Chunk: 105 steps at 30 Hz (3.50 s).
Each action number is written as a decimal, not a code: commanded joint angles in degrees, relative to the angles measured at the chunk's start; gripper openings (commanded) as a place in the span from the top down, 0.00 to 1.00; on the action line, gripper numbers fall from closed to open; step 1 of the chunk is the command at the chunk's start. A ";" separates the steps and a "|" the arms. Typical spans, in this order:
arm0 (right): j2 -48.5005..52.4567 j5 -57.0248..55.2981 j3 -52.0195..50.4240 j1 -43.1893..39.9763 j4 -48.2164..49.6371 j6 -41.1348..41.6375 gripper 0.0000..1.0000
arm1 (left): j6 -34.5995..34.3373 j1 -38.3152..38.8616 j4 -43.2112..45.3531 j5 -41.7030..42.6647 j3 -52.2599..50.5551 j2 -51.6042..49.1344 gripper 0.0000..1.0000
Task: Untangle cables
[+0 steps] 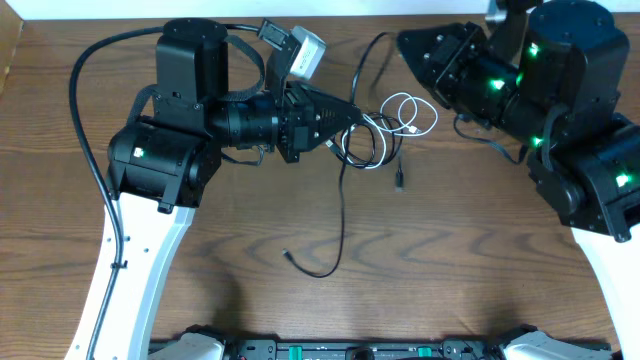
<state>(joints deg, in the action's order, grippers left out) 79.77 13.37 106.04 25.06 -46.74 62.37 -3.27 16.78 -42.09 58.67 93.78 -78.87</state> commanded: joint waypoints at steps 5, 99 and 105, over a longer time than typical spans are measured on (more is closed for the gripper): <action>-0.24 -9.44 0.11 -0.48 -6.34 -3.82 0.62 | -2.01 0.07 -0.63 -7.37 0.26 0.33 0.92; 4.24 15.76 -0.04 5.42 -6.40 -50.21 0.98 | -75.06 -0.09 10.86 -17.38 0.24 0.33 0.58; 4.24 15.76 -0.04 5.42 -6.84 -50.21 0.99 | -75.06 -0.09 10.88 -17.38 0.24 0.33 0.66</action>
<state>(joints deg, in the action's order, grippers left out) 84.38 28.56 106.02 30.24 -53.41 11.57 -78.63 16.71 -31.48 40.58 93.73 -78.87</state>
